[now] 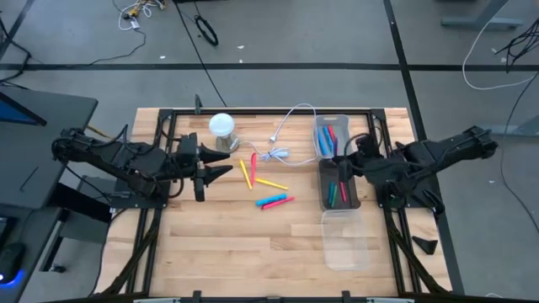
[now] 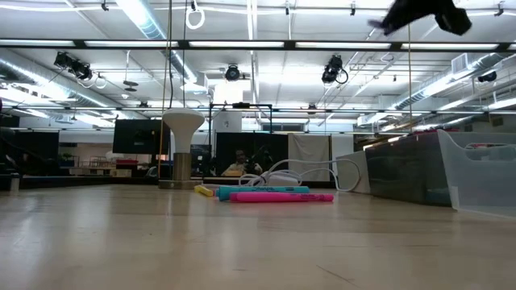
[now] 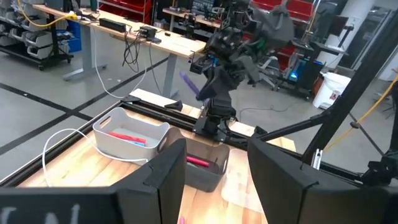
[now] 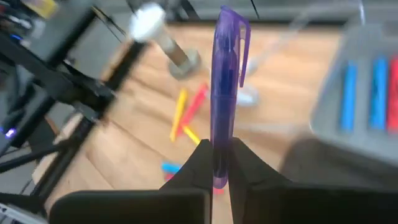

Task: Pick & Place Markers
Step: Put the violet mini marker into the black bin

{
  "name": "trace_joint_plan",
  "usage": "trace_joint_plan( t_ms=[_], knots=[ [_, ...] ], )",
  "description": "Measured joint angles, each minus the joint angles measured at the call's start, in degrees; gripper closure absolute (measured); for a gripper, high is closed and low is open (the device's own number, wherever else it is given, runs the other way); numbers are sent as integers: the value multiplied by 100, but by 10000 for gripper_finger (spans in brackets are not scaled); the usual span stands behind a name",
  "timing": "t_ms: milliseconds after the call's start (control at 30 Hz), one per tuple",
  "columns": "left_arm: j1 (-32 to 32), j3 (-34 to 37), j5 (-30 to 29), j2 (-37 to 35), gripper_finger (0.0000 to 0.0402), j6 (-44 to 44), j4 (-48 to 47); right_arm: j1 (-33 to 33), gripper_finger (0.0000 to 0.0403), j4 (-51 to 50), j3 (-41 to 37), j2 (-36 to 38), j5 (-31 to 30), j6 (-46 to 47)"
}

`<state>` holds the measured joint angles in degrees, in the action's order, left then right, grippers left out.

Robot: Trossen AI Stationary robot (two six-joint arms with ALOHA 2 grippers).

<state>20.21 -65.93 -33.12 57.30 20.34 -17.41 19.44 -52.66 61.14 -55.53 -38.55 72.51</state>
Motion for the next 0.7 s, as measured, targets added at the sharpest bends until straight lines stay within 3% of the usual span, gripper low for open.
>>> trace_joint_plan(
  t_ms=[200,400,700],
  knots=[
    [-13,0,0,0,223,-12,0,-582,390,-1104,0,-116,1454,925],
    [-11,0,2,2,223,-38,-17,-1029,390,-1790,0,-382,2722,1257],
    [-11,0,295,2,223,4,-48,-1226,390,-1882,0,-903,3447,1257]
  ],
)
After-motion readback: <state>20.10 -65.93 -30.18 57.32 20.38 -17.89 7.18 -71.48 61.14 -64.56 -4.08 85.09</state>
